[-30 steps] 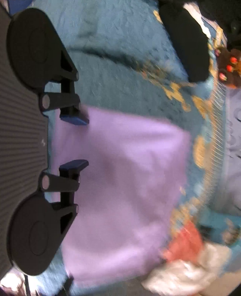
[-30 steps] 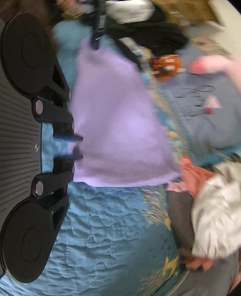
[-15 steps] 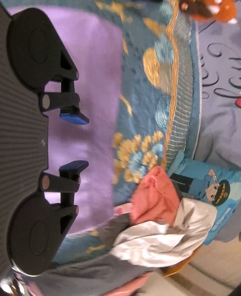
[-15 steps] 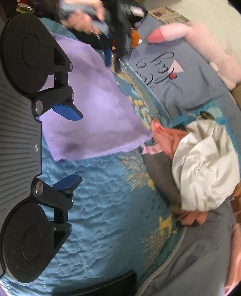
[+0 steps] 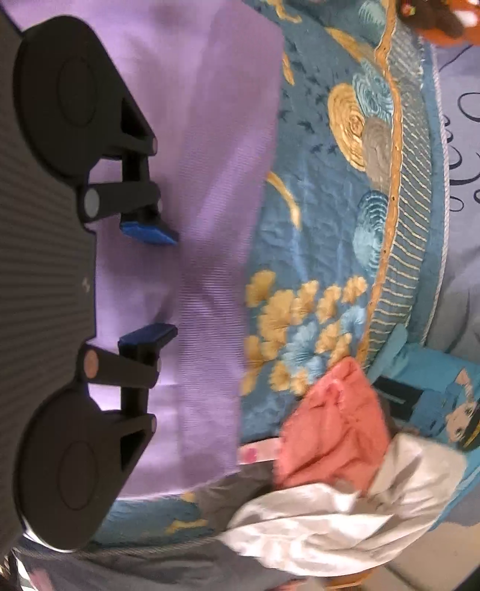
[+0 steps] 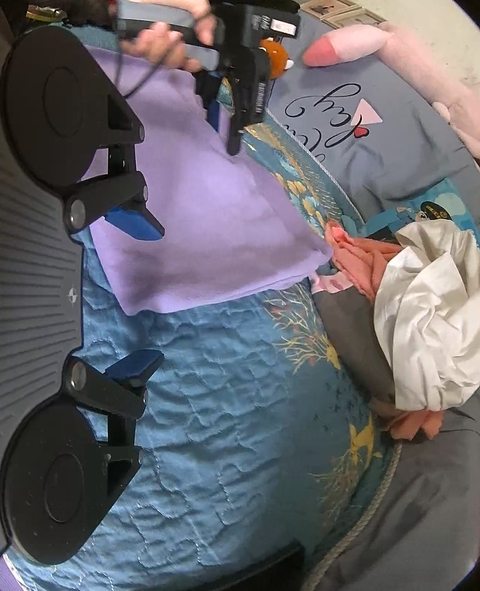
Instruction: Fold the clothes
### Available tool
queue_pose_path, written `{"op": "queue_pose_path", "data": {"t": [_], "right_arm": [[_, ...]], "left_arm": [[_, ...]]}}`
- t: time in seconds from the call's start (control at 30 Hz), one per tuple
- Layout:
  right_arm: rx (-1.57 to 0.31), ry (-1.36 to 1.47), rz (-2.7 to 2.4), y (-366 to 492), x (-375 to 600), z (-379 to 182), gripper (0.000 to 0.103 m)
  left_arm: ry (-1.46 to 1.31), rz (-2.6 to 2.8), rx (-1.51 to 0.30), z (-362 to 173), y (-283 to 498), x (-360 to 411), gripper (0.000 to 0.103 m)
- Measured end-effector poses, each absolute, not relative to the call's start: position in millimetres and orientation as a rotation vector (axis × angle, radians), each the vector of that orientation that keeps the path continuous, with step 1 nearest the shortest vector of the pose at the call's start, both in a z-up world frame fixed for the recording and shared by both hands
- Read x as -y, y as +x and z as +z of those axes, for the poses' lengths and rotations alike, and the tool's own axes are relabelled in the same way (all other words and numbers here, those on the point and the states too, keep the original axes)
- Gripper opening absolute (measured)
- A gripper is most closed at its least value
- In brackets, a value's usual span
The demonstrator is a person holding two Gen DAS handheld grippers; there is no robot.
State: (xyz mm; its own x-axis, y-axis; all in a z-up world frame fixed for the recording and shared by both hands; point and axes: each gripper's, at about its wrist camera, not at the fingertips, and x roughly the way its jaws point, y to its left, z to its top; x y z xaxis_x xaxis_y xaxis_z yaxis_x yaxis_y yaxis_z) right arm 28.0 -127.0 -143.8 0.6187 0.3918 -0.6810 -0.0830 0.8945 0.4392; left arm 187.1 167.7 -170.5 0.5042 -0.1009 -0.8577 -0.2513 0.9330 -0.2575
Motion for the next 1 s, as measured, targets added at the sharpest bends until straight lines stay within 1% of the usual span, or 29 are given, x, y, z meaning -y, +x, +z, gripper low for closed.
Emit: {"op": "queue_pose_path", "data": {"t": [0.03, 0.07, 0.27, 0.3, 0.4, 0.47, 0.53, 0.57, 0.6, 0.73, 0.8, 1.0], "right_arm": [[-0.871, 0.396, 0.284, 27.8, 127.3, -144.6, 0.065], [-0.876, 0.405, 0.287, 27.6, 127.5, -145.4, 0.065], [-0.915, 0.491, 0.314, 25.4, 123.9, -157.5, 0.066], [-0.908, 0.501, 0.315, 24.7, 123.2, -158.8, 0.068], [-0.895, 0.602, 0.301, 25.0, 127.5, -161.7, 0.068], [-0.889, 0.691, 0.278, 26.7, 133.4, -165.0, 0.060], [-0.879, 0.768, 0.246, 25.5, 137.7, -168.9, 0.040], [-0.880, 0.785, 0.232, 25.6, 138.6, -169.8, 0.035], [-0.880, 0.793, 0.221, 25.8, 139.0, -170.0, 0.025], [-0.839, 0.798, 0.237, 23.3, 139.4, -163.1, 0.018], [-0.809, 0.749, 0.255, 22.3, 133.4, -152.9, 0.017], [-0.705, 0.559, 0.325, 20.7, 100.9, -114.8, 0.015]], "left_arm": [[-0.339, 0.094, -1.039, -169.1, 176.5, -161.7, 0.052], [-0.297, 0.090, -1.034, -168.9, 166.0, -155.4, 0.055], [-0.047, 0.018, -0.983, -165.5, 121.9, -130.2, 0.055], [-0.048, 0.002, -0.984, -166.0, 120.9, -132.4, 0.055], [-0.088, -0.035, -1.002, -173.0, 122.5, -142.7, 0.057], [-0.098, -0.047, -1.007, -178.5, 123.4, -146.3, 0.058], [-0.074, -0.045, -1.012, -179.3, 124.0, -142.8, 0.058], [-0.061, -0.041, -1.014, -179.2, 124.2, -140.4, 0.058], [-0.055, -0.038, -1.015, -179.1, 124.3, -139.0, 0.058], [-0.084, -0.030, -1.004, -175.7, 121.9, -141.4, 0.057], [-0.092, -0.026, -0.991, -167.2, 115.4, -143.5, 0.056], [-0.090, -0.029, -0.972, -145.0, 82.8, -150.9, 0.056]]}}
